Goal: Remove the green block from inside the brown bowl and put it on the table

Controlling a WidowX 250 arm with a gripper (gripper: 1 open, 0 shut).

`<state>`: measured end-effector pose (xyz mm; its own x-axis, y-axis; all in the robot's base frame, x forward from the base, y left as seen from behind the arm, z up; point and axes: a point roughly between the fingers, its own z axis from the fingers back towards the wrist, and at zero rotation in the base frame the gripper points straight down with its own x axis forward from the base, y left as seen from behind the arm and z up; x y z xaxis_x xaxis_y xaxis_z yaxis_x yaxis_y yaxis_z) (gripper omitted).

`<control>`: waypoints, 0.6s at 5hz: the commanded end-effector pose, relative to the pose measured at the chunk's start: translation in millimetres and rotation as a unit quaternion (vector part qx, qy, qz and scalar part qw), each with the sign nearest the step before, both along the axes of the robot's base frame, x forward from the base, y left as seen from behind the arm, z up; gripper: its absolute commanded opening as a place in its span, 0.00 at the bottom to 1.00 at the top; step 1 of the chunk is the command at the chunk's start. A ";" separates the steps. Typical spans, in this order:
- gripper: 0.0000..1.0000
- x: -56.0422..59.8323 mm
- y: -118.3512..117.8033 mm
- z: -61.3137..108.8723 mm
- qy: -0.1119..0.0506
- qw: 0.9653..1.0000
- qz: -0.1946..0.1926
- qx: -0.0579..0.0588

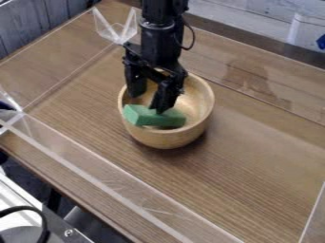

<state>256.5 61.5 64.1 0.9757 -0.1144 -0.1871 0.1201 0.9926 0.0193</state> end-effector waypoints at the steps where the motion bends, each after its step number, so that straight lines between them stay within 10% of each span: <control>1: 1.00 8.9 3.8 2.3 -0.012 1.000 -0.007 0.009; 3: 1.00 11.7 5.4 -8.1 -0.005 1.000 -0.007 0.012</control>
